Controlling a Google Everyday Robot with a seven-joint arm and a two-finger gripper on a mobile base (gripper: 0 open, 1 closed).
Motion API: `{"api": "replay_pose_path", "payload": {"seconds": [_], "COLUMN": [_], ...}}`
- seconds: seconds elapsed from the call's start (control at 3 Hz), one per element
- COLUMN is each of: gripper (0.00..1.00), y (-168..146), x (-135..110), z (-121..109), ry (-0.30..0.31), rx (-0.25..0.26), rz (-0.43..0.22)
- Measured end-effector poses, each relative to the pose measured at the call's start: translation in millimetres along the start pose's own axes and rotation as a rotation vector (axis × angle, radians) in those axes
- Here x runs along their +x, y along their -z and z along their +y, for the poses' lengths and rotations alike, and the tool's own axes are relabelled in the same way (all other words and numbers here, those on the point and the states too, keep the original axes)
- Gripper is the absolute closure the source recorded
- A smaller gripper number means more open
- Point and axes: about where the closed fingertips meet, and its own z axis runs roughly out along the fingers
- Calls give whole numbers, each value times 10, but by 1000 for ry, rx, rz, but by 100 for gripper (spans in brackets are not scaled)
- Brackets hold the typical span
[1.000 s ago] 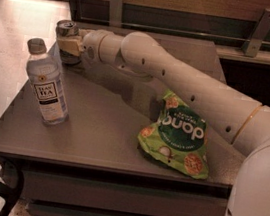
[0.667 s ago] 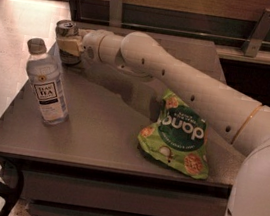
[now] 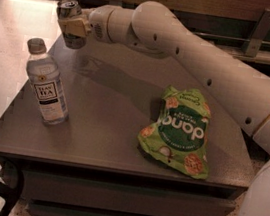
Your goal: Pick 7up can
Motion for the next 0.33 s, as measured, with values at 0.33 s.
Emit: {"api": "replay_pose_path", "payload": {"seconds": [0.33], "gripper": [100], "y": [81], "x": [-199], "z": [-59], "ry": [23], "rx": [-1], "rz": [9]}}
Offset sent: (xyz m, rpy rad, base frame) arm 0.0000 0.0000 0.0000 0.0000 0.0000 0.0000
